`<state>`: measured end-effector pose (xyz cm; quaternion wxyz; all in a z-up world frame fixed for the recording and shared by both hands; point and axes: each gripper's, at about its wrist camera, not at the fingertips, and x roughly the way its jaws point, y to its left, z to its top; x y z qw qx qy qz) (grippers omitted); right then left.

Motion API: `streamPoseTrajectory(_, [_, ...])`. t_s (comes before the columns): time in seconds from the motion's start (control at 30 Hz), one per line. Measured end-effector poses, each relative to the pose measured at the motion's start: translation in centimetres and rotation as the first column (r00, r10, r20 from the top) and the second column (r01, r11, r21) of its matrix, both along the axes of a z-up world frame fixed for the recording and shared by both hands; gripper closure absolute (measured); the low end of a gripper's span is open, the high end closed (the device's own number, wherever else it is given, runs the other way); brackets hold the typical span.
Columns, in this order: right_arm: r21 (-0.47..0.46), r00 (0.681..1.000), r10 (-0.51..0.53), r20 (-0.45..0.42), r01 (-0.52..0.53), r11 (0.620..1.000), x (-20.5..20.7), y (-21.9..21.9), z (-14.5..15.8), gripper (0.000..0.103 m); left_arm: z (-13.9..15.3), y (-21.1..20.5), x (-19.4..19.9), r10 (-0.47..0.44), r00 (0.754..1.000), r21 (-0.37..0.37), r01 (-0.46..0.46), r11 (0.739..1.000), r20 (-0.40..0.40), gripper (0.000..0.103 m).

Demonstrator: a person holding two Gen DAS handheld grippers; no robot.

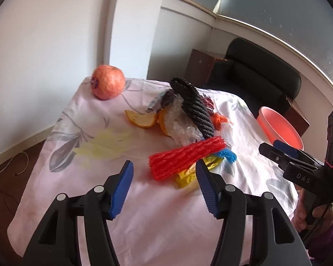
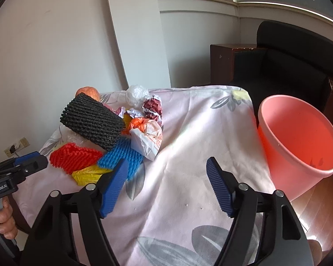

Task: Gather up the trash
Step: 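Close the left gripper on the red foam net and lift it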

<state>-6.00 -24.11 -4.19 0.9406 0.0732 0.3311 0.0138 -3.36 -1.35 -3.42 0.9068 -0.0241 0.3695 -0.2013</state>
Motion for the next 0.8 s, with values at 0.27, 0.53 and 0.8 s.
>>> streamPoseTrajectory(0.27, [0.033, 0.998, 0.064, 0.01, -0.064, 0.997, 0.0, 0.4, 0.2, 0.032, -0.4, -1.6, 1.2, -0.107, 0.994, 0.077, 0.104, 0.992, 0.038, 0.044])
streamPoseTrajectory(0.53, [0.043, 0.996, 0.09, -0.015, -0.089, 0.995, 0.9, 1.2, -0.1, 0.032, -1.2, -1.8, 1.4, -0.171, 0.985, 0.062, 0.169, 0.984, 0.024, 0.064])
streamPoseTrajectory(0.8, [0.048, 0.994, 0.106, -0.03, -0.104, 0.993, 1.6, 1.8, -0.2, 0.032, -1.7, -0.5, 1.2, -0.163, 0.987, -0.006, 0.163, 0.987, 0.003, 0.094])
